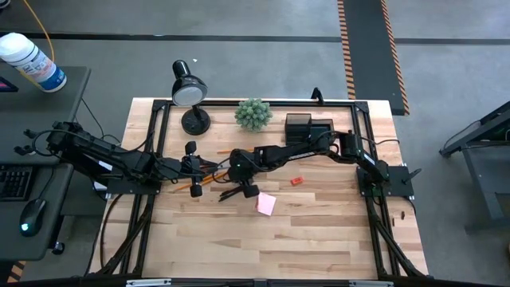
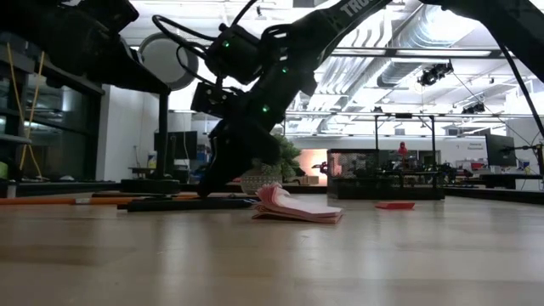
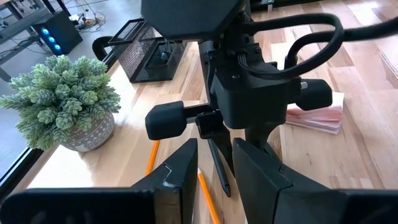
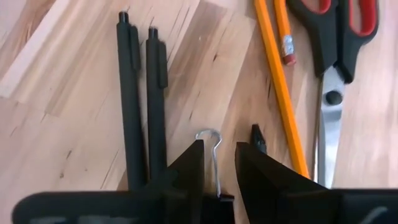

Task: Pick and place office supplies into organizer
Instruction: Put the black binder clip into the black desk organizer

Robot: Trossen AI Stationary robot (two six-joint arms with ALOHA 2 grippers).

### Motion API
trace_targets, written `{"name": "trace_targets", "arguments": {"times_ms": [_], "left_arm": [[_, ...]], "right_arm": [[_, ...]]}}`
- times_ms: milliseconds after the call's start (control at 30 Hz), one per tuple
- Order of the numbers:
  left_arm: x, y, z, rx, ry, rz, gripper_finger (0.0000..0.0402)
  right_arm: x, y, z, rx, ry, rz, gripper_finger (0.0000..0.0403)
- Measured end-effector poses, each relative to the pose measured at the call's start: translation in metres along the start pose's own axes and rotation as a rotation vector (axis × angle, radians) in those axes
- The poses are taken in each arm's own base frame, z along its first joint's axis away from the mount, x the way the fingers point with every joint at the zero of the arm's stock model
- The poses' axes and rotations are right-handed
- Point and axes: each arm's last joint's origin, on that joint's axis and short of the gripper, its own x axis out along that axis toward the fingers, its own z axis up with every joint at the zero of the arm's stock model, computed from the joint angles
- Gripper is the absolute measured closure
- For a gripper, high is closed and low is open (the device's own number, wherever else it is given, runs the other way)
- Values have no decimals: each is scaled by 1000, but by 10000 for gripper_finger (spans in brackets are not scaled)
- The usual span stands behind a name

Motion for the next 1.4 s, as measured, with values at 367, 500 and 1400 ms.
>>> {"name": "trace_targets", "arguments": {"times_ms": [367, 500, 1400], "left_arm": [[0, 0, 0, 0, -1, 0, 311], [0, 0, 0, -1, -1, 0, 311], [0, 0, 0, -1, -1, 0, 311]], "right_arm": [[-1, 1, -6, -5, 67, -5, 321], [-1, 1, -5, -5, 65, -5, 321], [-5, 1, -11, -9, 130, 21, 402]]}}
